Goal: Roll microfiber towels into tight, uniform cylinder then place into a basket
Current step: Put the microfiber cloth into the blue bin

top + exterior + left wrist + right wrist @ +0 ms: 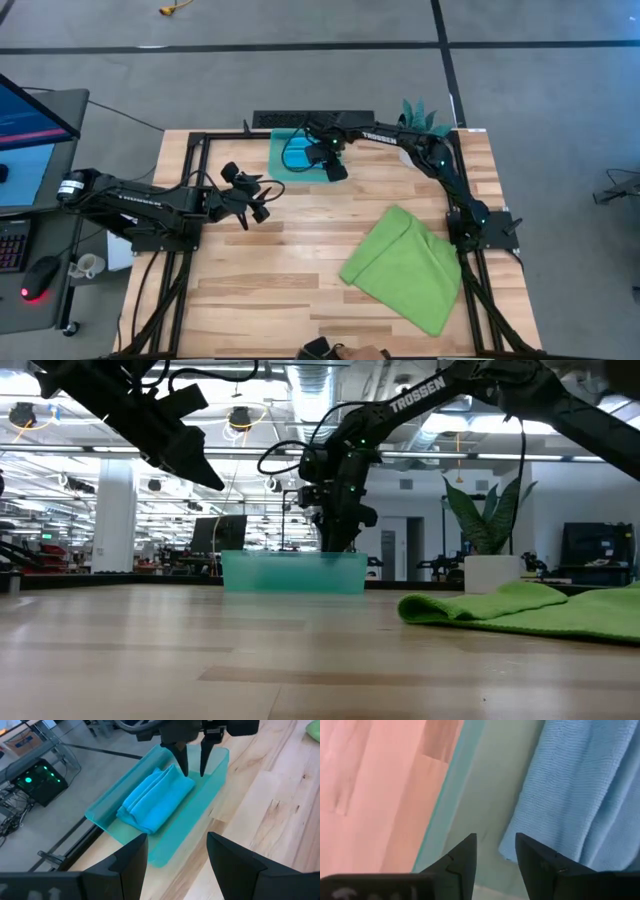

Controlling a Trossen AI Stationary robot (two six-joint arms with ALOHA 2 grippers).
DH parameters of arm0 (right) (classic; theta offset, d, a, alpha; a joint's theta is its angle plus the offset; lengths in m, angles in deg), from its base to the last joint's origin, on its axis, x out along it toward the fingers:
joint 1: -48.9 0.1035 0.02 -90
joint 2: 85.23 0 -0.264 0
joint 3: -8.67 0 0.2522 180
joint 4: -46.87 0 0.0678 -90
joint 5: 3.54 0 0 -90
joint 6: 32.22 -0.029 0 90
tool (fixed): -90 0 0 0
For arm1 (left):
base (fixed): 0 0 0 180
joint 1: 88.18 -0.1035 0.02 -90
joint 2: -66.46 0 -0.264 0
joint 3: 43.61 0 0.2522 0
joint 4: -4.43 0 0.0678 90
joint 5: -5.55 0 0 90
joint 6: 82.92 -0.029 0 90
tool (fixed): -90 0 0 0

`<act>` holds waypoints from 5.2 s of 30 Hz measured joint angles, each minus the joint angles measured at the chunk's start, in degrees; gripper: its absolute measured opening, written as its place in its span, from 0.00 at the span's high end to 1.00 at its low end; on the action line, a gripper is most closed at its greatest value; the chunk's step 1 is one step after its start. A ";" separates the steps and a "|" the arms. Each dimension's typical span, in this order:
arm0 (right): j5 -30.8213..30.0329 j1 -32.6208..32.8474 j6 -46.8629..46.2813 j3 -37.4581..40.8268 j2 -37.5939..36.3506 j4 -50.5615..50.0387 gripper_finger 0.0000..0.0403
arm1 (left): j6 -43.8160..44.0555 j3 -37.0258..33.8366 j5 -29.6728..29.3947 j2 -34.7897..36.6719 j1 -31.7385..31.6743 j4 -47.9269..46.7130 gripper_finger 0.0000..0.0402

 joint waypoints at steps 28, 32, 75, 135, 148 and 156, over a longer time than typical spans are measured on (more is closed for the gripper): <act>-4.92 0.72 -16.05 -2.95 -17.76 -12.79 0.71 | -15.01 0.00 10.76 -0.02 -14.11 22.05 0.51; 0.86 0.14 -21.29 -2.95 -23.07 -12.63 0.71 | -13.74 2.70 23.17 -0.69 -20.49 25.01 0.51; -1.82 -15.88 -23.54 -2.86 -26.23 -12.78 0.71 | -32.31 41.21 45.17 -47.41 -36.44 -23.69 0.53; -1.60 -11.01 -19.41 7.22 -26.29 -9.46 0.71 | -38.41 45.80 43.66 -51.84 -37.27 -18.55 1.00; 11.19 -11.49 -13.29 20.06 -26.25 -2.25 0.71 | -37.94 48.78 43.62 -51.85 -37.99 -19.42 1.00; 13.19 -9.01 -9.97 31.36 -26.23 18.46 0.71 | -30.44 48.83 43.57 -51.95 -40.37 -15.18 1.00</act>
